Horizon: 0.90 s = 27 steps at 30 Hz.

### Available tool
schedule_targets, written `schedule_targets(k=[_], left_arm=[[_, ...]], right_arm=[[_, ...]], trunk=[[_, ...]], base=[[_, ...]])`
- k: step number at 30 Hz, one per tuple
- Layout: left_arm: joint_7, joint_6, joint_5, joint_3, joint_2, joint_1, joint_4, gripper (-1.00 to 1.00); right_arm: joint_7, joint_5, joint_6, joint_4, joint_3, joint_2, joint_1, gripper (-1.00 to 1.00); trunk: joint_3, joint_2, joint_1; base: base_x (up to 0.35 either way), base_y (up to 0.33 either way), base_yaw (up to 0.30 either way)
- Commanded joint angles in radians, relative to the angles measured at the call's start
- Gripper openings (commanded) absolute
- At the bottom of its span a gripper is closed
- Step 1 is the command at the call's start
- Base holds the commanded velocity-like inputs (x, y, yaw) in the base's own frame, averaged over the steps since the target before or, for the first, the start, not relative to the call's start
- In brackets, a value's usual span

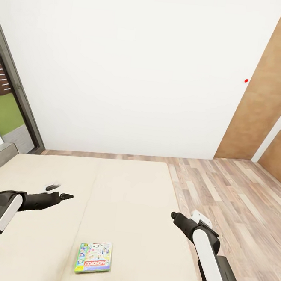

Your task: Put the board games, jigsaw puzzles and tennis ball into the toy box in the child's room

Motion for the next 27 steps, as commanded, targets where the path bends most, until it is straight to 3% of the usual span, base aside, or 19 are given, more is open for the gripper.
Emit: schedule_targets(k=[1,10,27], left_arm=[[-0.004,0.006,-0.001,0.002,0.000,-0.001,-0.001,1.00],[-0.004,0.043,-0.001,0.004,0.000,-0.001,-0.012,1.00],[-0.003,0.050,-0.002,0.034,-0.003,-0.001,-0.014,1.00]], right_arm=[[-0.010,-0.009,0.001,-0.001,0.000,0.000,-0.001,1.00],[-0.010,-0.010,0.002,-0.001,0.001,0.000,-0.001,1.00],[-0.011,-0.010,0.002,-0.005,0.004,0.003,-0.001,1.00]], trunk=[[-0.002,-0.002,0.001],[-0.002,-0.002,0.001],[-0.002,-0.002,0.001]], base=[[0.000,0.002,0.000],[0.000,0.000,0.000],[0.061,0.000,0.000]])
